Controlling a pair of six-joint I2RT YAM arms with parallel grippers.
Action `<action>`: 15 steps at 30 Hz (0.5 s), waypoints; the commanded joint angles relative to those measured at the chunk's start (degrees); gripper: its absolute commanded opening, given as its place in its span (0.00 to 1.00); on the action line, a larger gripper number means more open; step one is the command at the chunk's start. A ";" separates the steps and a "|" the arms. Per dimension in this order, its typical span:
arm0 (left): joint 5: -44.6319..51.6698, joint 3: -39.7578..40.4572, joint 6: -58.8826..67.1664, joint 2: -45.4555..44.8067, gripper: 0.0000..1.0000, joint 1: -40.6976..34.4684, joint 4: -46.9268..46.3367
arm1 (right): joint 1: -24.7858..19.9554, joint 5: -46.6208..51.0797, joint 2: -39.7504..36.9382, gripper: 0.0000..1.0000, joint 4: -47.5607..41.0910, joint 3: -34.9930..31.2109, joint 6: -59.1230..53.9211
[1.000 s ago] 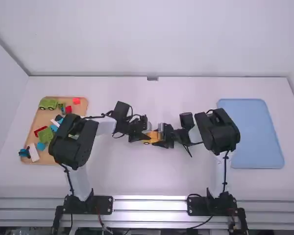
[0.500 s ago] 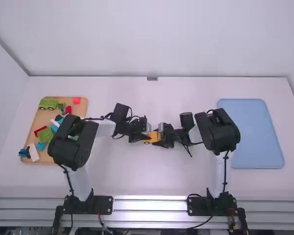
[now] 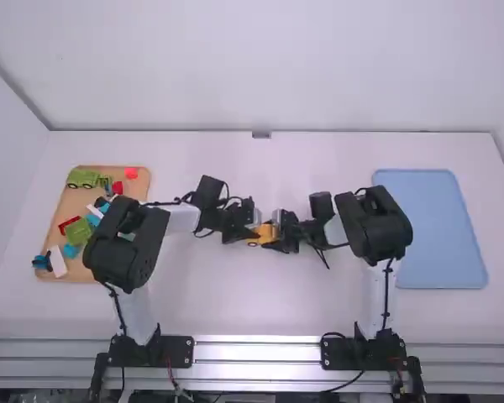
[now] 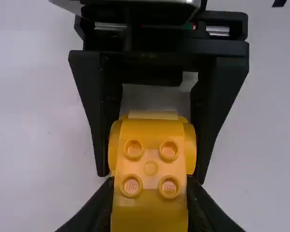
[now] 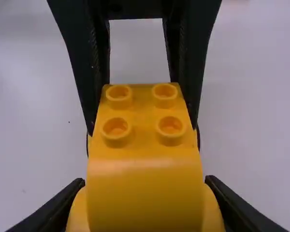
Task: Assemble lego blocks to make yellow taxi
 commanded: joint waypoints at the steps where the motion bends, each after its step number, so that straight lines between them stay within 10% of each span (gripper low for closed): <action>1: -7.67 0.55 -4.33 3.06 0.23 -1.53 -0.87 | 1.03 0.48 0.87 0.41 -0.44 0.15 2.25; 15: -7.65 1.44 -4.31 1.33 0.36 -1.11 -1.95 | 1.25 0.48 0.90 0.41 -0.44 0.17 2.27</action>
